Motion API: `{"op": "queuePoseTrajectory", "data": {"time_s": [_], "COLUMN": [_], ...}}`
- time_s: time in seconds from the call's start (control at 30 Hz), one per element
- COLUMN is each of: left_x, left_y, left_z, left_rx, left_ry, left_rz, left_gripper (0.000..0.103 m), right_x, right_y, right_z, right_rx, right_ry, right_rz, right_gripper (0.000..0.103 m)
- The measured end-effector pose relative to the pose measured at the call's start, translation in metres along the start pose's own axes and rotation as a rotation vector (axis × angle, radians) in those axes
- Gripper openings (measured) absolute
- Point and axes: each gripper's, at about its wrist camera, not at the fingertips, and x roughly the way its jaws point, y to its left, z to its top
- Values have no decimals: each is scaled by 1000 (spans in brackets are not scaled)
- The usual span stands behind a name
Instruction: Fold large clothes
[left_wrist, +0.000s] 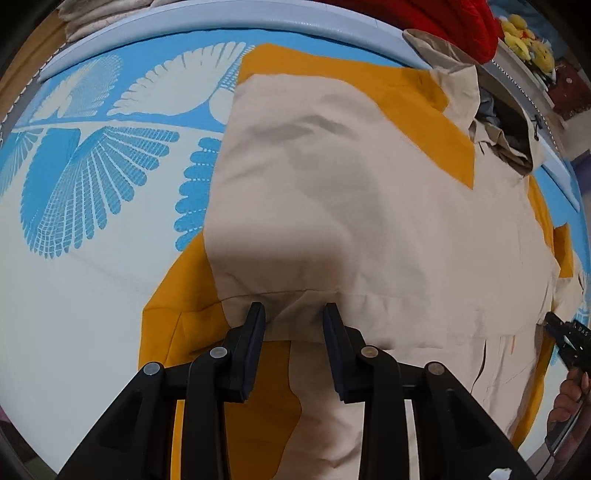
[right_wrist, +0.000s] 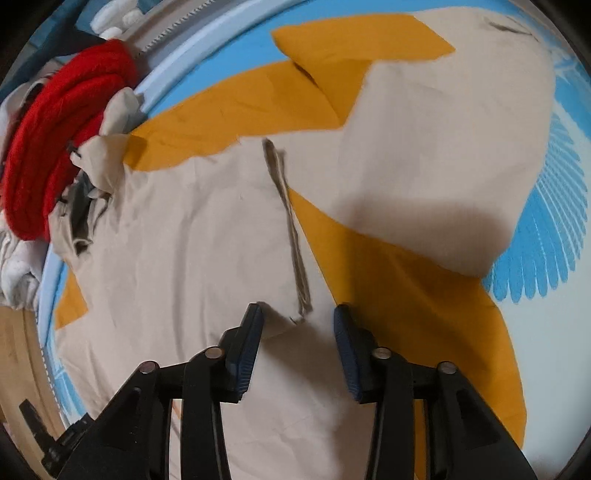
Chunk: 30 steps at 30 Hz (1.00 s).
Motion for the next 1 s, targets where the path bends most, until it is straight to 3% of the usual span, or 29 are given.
{"op": "queuePoseTrajectory", "data": {"time_s": [0.17,0.27,0.37,0.5,0.6,0.63,0.7,0.8,0.9,1.0], "left_x": [1,10,9,7,19,20,12,-12,-35,-57], "left_y": [-2,-8,-18,-19,-8,-9,-11,-23,-36,-54], "left_z": [-4,-5,-4,-2,-5,-6,-5,-4,-8,-13], "left_rx": [27,51,76,57,51,49,51,105,155,175], "left_ry": [11,41,14,-8,56,60,38,-48,-122,-178], "left_rz": [31,64,84,40,68,68,69,69,65,49], "left_gripper": [29,29,29,30,30,30,30,30,31,31], "right_x": [-32,-42,-52,-56,-26,-12,1,-13,-47,-90], "right_y": [11,6,-6,2,13,12,9,14,28,43], "right_z": [3,5,7,10,12,9,4,2,0,-4], "right_rx": [-29,-5,32,-4,-41,-45,-47,-83,-174,-240], "right_ry": [-140,-215,-263,-257,-115,-40,12,-26,-133,-238], "right_rz": [3,-127,-203,-74,28,17,-66,-70,-87,-32], "right_gripper": [7,8,14,35,46,46,46,46,46,46]}}
